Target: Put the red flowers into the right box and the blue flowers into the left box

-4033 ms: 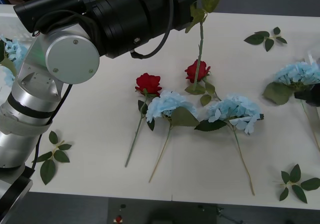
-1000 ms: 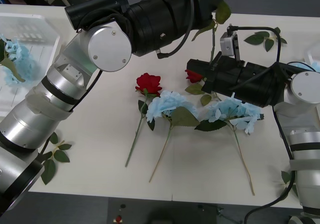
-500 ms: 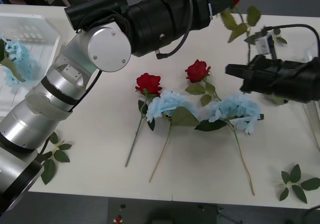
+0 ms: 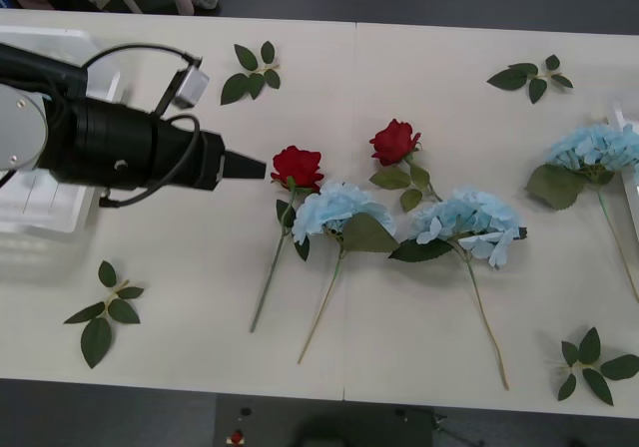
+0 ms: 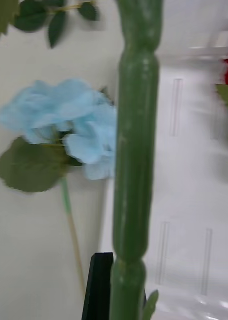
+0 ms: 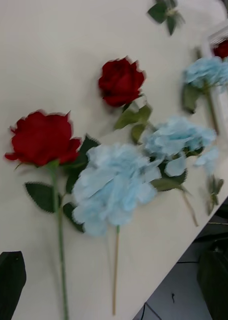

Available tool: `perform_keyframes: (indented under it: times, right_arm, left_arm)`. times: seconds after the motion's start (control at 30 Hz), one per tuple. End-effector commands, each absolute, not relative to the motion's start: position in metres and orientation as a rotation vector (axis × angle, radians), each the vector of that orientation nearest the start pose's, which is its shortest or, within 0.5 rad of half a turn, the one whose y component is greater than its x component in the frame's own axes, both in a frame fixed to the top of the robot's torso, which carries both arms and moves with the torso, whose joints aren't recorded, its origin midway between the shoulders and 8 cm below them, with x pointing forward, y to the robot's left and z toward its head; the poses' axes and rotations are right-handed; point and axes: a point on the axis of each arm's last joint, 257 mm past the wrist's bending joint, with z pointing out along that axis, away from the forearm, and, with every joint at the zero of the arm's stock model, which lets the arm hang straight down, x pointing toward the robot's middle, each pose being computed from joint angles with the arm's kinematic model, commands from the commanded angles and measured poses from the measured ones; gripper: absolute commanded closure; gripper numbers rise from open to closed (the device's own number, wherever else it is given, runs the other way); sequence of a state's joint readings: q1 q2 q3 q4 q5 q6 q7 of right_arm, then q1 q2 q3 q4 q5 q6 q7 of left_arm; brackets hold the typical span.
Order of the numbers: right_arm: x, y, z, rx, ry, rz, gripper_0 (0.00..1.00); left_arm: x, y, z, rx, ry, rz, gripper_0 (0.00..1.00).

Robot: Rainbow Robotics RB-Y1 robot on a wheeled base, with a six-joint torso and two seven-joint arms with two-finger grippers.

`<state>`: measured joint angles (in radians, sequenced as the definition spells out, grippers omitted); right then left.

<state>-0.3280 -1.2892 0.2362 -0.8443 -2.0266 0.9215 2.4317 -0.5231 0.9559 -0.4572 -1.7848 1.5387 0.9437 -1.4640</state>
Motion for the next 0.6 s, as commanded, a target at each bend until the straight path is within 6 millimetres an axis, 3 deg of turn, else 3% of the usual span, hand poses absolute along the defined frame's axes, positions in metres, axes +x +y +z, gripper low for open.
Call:
perform_keyframes:
  times: [0.03, 0.1, 0.2, 0.37, 0.53, 0.57, 0.6]
  right_arm:
    - [0.484, -0.608, -0.195, 0.013, 2.291, 0.124, 1.0]
    - [0.494, -0.619, -0.204, 0.053, 2.26, 0.052, 1.0]
    - [0.508, -0.626, -0.214, 0.089, 2.216, -0.03, 1.0]
    - [0.52, -0.637, -0.229, 0.148, 2.184, -0.114, 1.0]
    - [0.521, -0.657, -0.228, 0.143, 2.188, -0.212, 0.98]
    - [0.52, -0.659, -0.229, 0.136, 2.194, -0.224, 0.92]
    - [0.518, -0.662, -0.23, 0.121, 2.2, -0.248, 0.76]
  left_arm:
    - [0.468, 0.106, -0.212, 0.509, 2.4, -0.85, 0.0]
    - [0.476, 0.101, -0.237, 0.51, 2.428, -0.81, 0.0]
    - [0.487, 0.089, -0.256, 0.513, 2.441, -0.776, 0.0]
    - [0.509, 0.069, -0.282, 0.543, 2.461, -0.682, 0.0]
    - [0.532, 0.053, -0.301, 0.6, 2.475, -0.55, 0.0]
    - [0.534, 0.052, -0.302, 0.609, 2.477, -0.532, 0.08]
    - [0.537, 0.051, -0.307, 0.626, 2.483, -0.498, 0.28]
